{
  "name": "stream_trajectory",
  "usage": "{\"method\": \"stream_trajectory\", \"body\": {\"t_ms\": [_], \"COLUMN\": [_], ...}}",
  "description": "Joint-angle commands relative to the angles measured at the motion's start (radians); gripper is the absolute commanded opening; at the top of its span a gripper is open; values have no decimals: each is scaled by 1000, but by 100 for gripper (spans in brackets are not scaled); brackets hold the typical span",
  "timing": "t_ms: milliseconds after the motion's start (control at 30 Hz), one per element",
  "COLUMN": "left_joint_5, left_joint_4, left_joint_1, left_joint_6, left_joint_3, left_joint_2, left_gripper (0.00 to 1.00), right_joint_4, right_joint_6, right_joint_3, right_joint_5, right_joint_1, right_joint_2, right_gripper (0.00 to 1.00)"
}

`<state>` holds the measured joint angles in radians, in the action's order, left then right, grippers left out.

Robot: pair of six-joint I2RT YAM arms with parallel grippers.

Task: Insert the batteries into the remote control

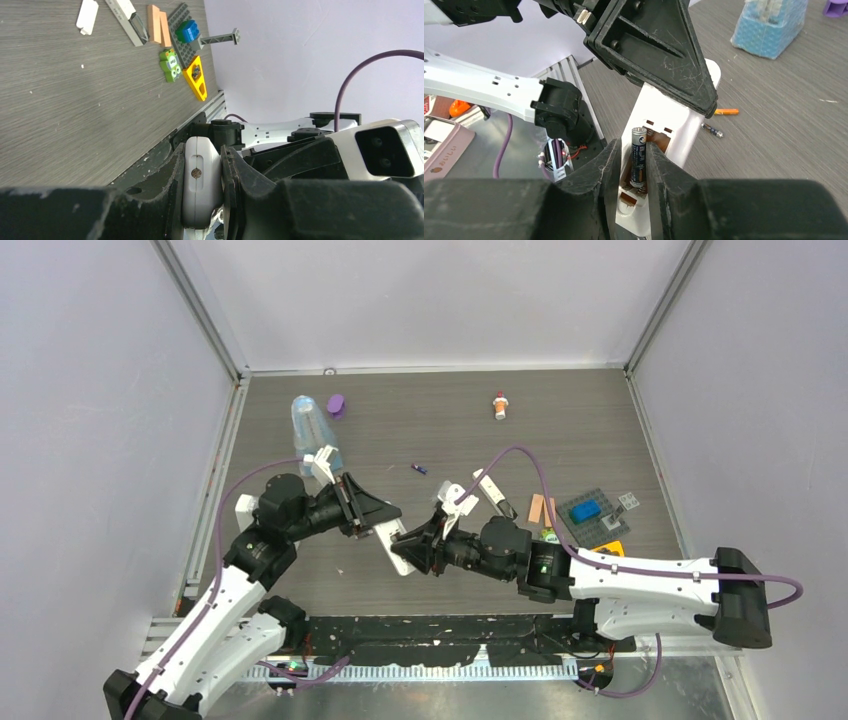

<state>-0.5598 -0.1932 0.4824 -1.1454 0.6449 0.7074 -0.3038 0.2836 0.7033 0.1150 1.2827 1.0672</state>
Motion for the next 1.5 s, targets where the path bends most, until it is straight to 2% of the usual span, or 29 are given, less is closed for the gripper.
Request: {"method": "stream_trajectory", "body": {"t_ms": [0,367,733,1000,1167,1467], "left_joint_5": [-30,-23,-20,-14,-16,-1], "left_joint_4": [49,37,31,16,18,-22], "left_joint_1": [-7,-13,-13,-13,-13,-13], "left_joint_6": [4,29,38,55,56,93], "left_joint_3": [-21,-47,-60,-63,-61,-55], "left_joint_2": [-3,17,22,35,36,36], "left_gripper": [0,0,0,0,0,0], "right_joint_4": [75,130,117,103,117,166], "right_joint_6": [35,80,80,82,75,88], "right_joint_3": [33,46,41,33,40,52], "right_joint_5": [62,170,149,127,113,152], "right_joint_1": [0,0,0,0,0,0], "right_joint_2": [17,7,25,-1,30,62], "right_gripper": [31,42,46,57,57,48]}}
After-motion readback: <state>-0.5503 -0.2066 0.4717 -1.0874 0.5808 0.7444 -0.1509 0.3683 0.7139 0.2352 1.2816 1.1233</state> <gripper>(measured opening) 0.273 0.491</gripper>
